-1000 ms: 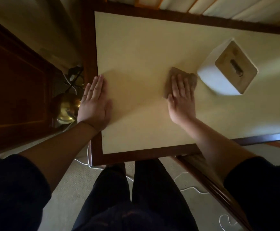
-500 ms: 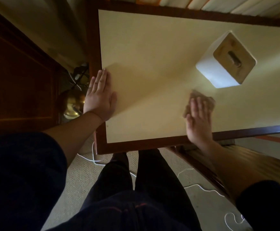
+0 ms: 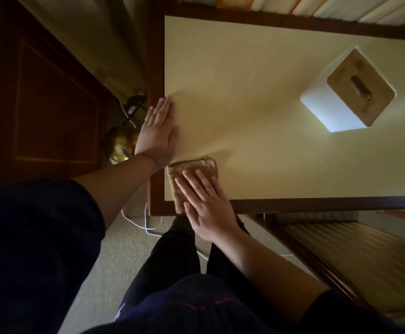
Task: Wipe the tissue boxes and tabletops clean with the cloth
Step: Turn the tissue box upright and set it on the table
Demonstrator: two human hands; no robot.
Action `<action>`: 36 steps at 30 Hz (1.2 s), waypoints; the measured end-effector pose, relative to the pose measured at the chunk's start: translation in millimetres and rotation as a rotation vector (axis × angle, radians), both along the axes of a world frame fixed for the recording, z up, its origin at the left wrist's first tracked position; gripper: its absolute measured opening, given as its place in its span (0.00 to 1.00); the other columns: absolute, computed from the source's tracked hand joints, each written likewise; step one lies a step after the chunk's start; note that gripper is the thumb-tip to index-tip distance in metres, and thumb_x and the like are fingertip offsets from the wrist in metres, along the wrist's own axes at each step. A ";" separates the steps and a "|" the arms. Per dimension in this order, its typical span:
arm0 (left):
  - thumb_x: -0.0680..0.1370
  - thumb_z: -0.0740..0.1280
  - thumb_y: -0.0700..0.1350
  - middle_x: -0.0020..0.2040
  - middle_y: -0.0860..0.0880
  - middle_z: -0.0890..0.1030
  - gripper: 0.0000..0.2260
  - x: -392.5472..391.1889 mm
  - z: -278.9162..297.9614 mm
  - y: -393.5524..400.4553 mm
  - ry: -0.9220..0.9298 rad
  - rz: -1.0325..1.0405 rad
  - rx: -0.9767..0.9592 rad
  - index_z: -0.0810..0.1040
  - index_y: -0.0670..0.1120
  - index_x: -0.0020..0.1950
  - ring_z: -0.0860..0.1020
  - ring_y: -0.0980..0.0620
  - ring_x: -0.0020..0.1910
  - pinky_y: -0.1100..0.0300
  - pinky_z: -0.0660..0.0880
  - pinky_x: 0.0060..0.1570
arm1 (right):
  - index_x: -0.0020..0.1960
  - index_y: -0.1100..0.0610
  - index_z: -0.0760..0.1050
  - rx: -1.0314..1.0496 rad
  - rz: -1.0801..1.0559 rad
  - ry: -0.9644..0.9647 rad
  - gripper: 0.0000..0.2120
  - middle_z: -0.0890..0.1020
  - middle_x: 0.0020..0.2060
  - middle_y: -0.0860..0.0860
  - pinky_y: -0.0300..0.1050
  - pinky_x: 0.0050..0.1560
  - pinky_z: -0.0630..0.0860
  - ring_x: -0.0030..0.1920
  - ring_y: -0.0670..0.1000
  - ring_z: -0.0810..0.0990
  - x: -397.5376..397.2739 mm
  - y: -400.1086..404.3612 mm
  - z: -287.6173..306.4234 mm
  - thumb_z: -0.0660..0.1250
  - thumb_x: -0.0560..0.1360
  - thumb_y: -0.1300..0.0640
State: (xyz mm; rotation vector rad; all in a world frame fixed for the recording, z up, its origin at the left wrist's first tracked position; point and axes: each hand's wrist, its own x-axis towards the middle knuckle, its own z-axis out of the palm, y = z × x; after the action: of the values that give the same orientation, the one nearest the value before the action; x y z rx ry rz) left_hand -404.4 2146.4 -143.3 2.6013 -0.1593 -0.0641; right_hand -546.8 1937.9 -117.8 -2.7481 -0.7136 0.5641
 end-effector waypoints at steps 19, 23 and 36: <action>0.86 0.49 0.51 0.85 0.43 0.55 0.27 0.6 14.9 6.5 0.150 -0.031 -0.076 0.55 0.41 0.84 0.51 0.46 0.84 0.59 0.40 0.81 | 0.86 0.47 0.51 0.074 0.072 0.044 0.33 0.51 0.86 0.47 0.61 0.84 0.47 0.86 0.53 0.47 9.4 13.3 5.8 0.53 0.83 0.44; 0.87 0.48 0.51 0.85 0.44 0.52 0.27 3.8 17.5 14.7 0.194 -0.094 -0.073 0.53 0.42 0.85 0.48 0.48 0.84 0.58 0.40 0.81 | 0.86 0.43 0.52 0.047 -0.005 -0.017 0.32 0.54 0.85 0.49 0.60 0.84 0.46 0.85 0.55 0.51 17.6 25.4 7.0 0.56 0.84 0.44; 0.86 0.47 0.53 0.86 0.44 0.46 0.29 0.2 24.0 8.8 0.244 -0.108 0.037 0.47 0.41 0.85 0.43 0.48 0.84 0.51 0.42 0.82 | 0.85 0.44 0.57 -0.019 -0.005 -0.056 0.34 0.50 0.86 0.47 0.73 0.79 0.57 0.85 0.61 0.52 15.2 -130.2 7.9 0.57 0.79 0.47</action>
State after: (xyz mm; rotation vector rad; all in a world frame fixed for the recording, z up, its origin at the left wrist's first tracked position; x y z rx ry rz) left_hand -404.3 2155.1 -119.3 2.5934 -0.2118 -0.4246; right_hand -531.6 1807.7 -109.9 -2.7922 -0.7171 0.4963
